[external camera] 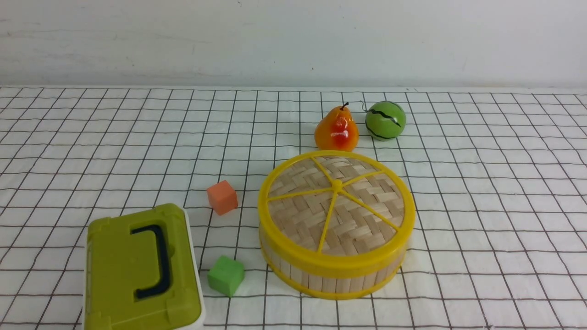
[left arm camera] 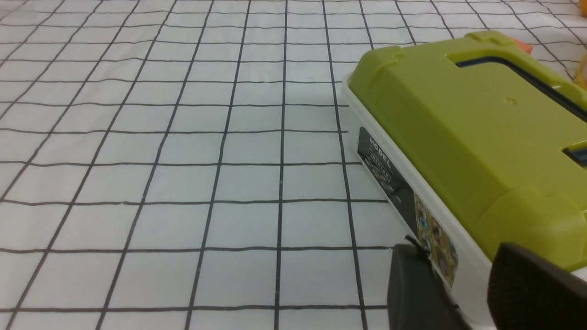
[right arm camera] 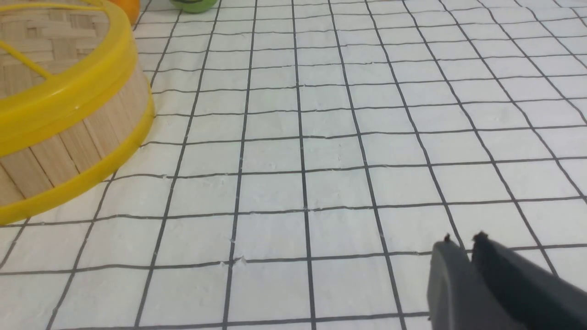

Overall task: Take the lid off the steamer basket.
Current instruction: Use the right arm to lift the lid of the steamer

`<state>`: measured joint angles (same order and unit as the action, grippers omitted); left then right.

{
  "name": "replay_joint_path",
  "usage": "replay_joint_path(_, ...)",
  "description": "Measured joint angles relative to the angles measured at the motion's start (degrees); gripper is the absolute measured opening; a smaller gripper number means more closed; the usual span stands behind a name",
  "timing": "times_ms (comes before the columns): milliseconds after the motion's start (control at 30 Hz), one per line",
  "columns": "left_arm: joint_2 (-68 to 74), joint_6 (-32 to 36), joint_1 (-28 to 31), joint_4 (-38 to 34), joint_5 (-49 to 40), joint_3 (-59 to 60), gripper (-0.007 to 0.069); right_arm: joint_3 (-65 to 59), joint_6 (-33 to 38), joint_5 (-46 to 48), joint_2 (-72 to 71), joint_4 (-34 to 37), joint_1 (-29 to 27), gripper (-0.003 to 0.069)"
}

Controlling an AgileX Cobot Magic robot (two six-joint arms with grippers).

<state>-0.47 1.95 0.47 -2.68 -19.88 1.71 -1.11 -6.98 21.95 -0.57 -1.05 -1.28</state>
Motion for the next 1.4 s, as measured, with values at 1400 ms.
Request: replay_joint_path(1400, 0.0, 0.0, 0.0, 0.0, 0.0, 0.0, 0.0239, -0.4, -0.1, -2.0, 0.0, 59.5, 0.0, 0.0111)
